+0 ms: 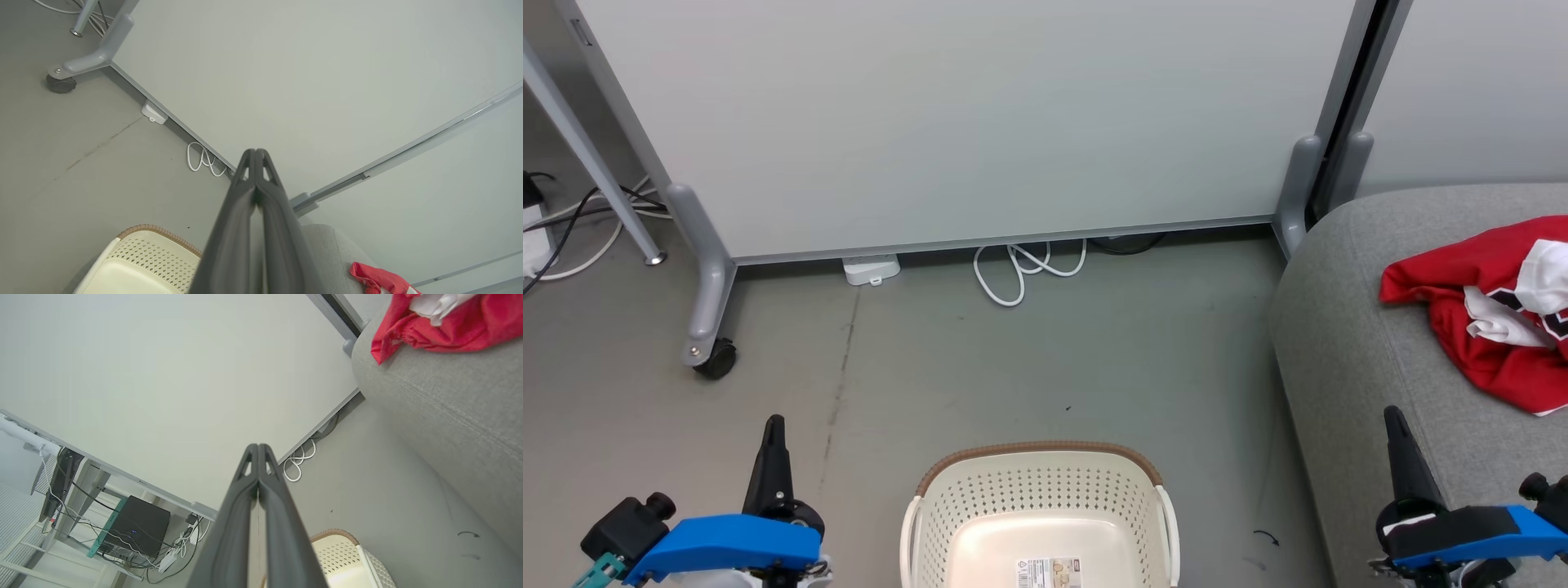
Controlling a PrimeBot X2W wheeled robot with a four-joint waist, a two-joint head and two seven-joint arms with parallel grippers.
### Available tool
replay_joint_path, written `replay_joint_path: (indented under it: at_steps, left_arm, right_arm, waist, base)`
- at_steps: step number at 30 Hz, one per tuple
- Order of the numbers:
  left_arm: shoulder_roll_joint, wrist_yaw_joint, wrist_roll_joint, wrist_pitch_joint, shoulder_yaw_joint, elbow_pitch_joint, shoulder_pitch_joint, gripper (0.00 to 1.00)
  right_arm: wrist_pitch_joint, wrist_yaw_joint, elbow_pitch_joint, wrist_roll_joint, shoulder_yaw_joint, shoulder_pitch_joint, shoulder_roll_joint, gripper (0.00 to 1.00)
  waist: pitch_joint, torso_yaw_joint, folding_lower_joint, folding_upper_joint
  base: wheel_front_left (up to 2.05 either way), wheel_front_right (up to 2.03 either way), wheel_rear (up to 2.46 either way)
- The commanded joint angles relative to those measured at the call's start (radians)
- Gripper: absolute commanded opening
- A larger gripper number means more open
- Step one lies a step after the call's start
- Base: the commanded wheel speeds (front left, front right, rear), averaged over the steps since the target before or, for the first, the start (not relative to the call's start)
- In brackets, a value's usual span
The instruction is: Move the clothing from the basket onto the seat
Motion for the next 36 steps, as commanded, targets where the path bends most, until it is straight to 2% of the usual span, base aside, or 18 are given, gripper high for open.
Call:
replay_joint_path:
  at_steps: [1, 36]
  left_arm:
    - [0.001, -0.007, -0.036, 0.009, 0.01, -0.014, -0.028, 0.0]
    - [0.0, -0.012, -0.393, 0.1, 0.057, -0.021, -0.055, 0.0]
  right_arm:
    - [0.009, 0.0, -0.014, 0.039, -0.003, -0.029, -0.004, 0.0]
    - [0.1, 0.001, -0.015, 0.417, -0.014, -0.053, -0.004, 0.0]
  waist:
    - [0.0, -0.001, 0.0, -0.0001]
    - [0.0, -0.024, 0.0, -0.0001]
  base:
    - [0.0, 0.0, 0.0]
    - [0.0, 0.0, 0.0]
